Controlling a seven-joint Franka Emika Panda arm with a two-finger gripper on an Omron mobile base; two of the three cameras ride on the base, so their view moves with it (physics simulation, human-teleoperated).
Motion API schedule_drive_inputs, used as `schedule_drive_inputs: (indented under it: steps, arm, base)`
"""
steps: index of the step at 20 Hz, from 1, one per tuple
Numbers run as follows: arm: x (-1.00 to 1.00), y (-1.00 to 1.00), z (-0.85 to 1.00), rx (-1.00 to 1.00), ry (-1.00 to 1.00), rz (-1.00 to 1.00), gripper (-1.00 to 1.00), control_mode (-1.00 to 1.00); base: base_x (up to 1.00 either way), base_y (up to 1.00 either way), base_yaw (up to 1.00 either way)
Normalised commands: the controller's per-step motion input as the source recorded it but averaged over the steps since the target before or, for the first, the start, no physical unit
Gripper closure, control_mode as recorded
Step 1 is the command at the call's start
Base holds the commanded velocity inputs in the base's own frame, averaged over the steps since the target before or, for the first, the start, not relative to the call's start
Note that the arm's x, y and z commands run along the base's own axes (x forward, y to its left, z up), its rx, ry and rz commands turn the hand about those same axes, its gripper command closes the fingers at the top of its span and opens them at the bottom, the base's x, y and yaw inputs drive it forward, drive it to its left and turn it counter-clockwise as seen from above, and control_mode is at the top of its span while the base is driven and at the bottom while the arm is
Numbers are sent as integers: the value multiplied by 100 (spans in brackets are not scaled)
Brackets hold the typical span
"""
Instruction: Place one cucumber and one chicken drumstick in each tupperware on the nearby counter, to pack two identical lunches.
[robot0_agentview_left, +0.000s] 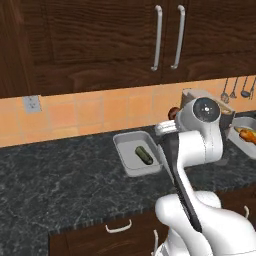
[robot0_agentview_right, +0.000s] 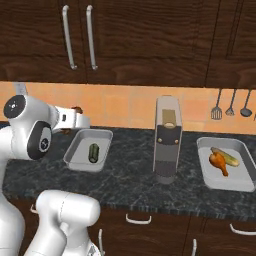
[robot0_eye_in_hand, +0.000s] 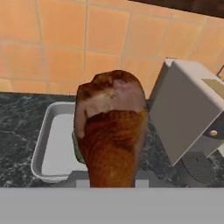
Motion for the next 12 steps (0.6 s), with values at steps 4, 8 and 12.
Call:
schedule_drive_inputs:
  steps: [4,8,12]
  arm:
    - [65,2,-75,5,23,0,100,-100]
    - [80,9,-65,24,32,8,100,-100]
    - [43,45,-76,12,23,19,100,-100]
  base:
    - [0,0,0]
    - [0,0,0]
    - [0,0,0]
